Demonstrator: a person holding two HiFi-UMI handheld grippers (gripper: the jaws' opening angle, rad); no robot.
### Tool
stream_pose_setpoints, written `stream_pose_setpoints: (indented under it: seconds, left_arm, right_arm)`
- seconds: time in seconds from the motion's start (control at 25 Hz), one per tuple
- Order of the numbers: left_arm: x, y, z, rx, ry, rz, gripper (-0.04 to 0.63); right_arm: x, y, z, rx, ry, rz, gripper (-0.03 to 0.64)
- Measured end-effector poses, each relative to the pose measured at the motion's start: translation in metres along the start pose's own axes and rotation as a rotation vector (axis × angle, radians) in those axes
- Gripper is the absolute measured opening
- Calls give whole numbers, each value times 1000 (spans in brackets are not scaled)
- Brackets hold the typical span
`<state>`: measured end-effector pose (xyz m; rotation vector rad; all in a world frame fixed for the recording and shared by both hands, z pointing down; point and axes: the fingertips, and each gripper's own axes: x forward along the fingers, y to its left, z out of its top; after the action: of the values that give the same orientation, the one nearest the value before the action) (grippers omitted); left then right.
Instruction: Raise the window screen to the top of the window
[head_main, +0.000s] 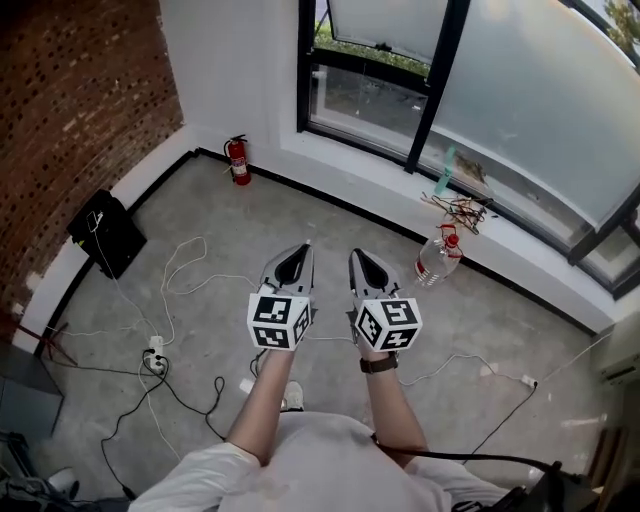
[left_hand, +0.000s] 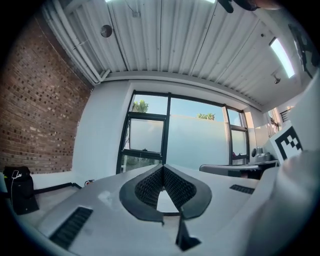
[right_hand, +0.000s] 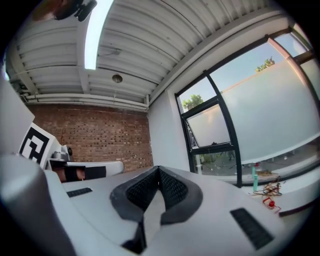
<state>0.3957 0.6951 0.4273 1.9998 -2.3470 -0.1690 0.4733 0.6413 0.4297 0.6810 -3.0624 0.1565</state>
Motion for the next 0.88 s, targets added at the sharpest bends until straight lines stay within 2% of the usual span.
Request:
stream_pose_setpoints:
  seconds: [0.08,0.2,0.4,0.56,0.76,0.88]
  left_arm:
    - [15,31,6,-2,-1,6,-2]
    - [36,79,7,-22,1,19,-2]
    - [72,120,3,-125,-69,-75,-2]
    - [113,145,-4,-86,-55,-75,-2]
    - [191,189,-10,-73,-62,-50,-2]
    - [244,220,-13,-70,-28,-10,-2]
  right_arm:
    - [29,3,9,9,-50,10,2]
    - [78,0,14,14,-82,-39,2]
    - [148,10,-1,-37,-30,-28,2]
    - [201,0,-5,-63,-24,14,2]
    - [293,-48,-5,-17,-56,58,2]
    - [360,-76,-17,32,-18,123,2]
